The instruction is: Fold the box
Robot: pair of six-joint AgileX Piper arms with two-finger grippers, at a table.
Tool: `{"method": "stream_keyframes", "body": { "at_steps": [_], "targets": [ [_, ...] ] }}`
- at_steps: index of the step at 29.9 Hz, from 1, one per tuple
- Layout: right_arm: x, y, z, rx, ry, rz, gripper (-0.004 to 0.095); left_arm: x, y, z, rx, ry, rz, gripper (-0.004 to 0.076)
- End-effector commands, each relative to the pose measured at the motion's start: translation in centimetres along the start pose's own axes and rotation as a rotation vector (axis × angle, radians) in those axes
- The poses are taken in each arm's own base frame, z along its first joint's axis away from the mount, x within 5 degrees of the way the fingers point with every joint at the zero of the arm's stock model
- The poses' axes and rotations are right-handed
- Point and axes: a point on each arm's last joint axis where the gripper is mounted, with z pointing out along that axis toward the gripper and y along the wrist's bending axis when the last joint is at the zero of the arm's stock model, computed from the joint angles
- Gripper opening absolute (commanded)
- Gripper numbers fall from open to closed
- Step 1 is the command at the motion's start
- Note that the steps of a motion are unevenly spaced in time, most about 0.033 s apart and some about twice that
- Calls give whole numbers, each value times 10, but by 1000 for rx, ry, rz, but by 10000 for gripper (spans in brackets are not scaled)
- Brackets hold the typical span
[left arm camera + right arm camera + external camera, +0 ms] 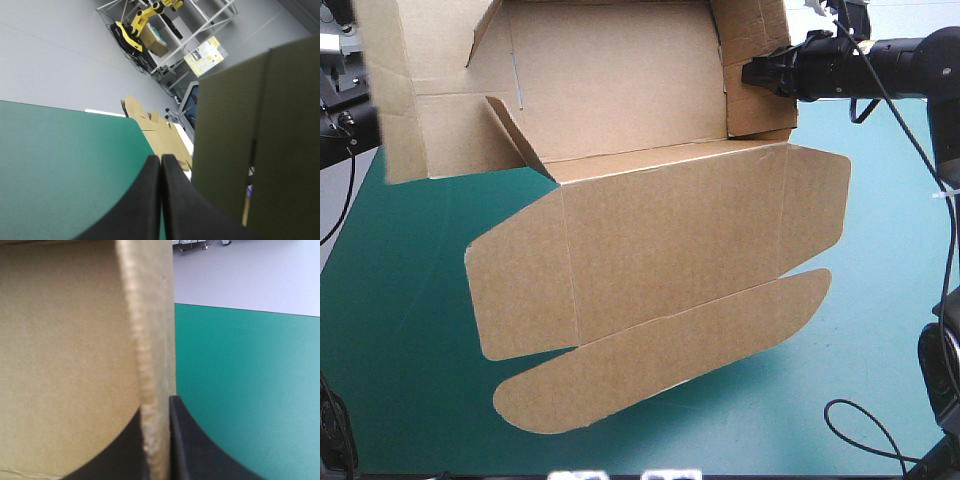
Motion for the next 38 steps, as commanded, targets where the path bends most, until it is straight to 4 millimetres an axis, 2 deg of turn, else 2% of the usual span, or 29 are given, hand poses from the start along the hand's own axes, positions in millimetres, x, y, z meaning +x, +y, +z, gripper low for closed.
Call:
{"method": "stream_keyframes", "body": {
  "at_steps": [1,14,33,38],
  "targets": [
    [-13,16,-16,-44,-126,0,-12,6,-45,-3,148,15,57,-9],
    [-6,11,23,-18,-79,-19,-13,25,-67,19,242,106,64,-9],
    [-6,11,28,27,-84,-55,-12,27,-67,21,241,117,70,-9],
    [-4,18,33,36,-89,-74,-12,30,-60,22,163,153,124,15]
  ]
}}
